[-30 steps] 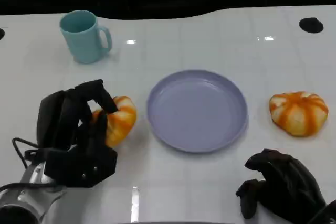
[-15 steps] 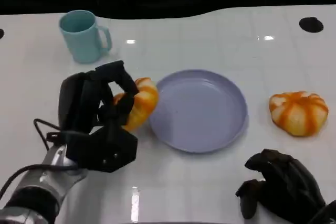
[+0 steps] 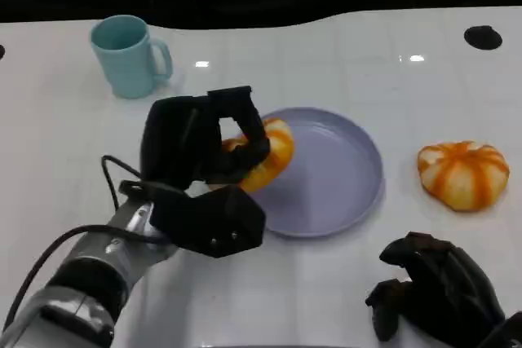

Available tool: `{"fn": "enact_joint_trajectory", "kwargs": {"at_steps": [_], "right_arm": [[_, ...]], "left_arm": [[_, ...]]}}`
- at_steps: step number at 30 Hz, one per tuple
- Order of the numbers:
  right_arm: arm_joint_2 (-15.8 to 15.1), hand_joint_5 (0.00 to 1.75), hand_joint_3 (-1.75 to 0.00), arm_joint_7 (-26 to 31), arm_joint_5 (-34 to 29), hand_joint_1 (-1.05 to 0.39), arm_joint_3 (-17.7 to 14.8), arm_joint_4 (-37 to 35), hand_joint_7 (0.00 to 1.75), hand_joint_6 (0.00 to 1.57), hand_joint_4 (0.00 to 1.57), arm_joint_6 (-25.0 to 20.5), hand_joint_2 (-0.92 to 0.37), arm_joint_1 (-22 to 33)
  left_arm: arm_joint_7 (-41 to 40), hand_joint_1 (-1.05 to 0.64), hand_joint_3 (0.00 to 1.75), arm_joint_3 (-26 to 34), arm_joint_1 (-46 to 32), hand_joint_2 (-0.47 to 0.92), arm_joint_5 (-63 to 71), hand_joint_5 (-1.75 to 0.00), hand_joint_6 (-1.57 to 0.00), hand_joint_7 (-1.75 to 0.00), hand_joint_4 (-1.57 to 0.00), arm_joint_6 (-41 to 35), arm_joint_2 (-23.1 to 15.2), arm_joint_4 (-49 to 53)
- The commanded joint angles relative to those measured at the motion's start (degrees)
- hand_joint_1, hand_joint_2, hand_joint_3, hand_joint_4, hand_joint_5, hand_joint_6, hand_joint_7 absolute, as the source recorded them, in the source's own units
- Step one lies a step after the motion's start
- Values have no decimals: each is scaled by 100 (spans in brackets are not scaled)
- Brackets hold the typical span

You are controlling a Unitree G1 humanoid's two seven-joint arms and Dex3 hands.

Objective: Grasp the bread from the table and place it into the plate.

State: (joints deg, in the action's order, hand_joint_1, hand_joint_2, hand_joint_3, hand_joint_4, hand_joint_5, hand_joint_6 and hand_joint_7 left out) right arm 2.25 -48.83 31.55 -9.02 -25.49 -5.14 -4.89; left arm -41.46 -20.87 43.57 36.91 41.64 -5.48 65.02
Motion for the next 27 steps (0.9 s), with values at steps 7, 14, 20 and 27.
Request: {"fn": "enact_joint_trajectory", "kwargs": {"at_steps": [7, 14, 20, 27], "right_arm": [[-72, 80, 0, 11, -47, -74, -14, -37, 35, 157, 151, 47, -91, -57], [-38, 80, 0, 0, 11, -73, -47, -44, 34, 157, 151, 1, -91, -48], [-38, 80, 0, -4, 8, -73, -47, -47, 34, 157, 151, 7, -91, -48], [-51, 79, -1, -41, 2, -72, -19, -18, 34, 157, 151, -15, -91, -34]], "left_arm": [[35, -105, 99, -269, 484, 92, 102, -175, -144, -175, -157, -250, 206, 395], [768, -105, 89, -366, 810, 92, -9, -175, -125, -175, -150, -408, 365, 665], [849, -105, 88, -359, 816, 92, -56, -175, -123, -175, -148, -413, 367, 662], [2184, -105, 56, -790, 1199, 92, 206, -175, -1, -103, -2, -1040, 218, 722]]}}
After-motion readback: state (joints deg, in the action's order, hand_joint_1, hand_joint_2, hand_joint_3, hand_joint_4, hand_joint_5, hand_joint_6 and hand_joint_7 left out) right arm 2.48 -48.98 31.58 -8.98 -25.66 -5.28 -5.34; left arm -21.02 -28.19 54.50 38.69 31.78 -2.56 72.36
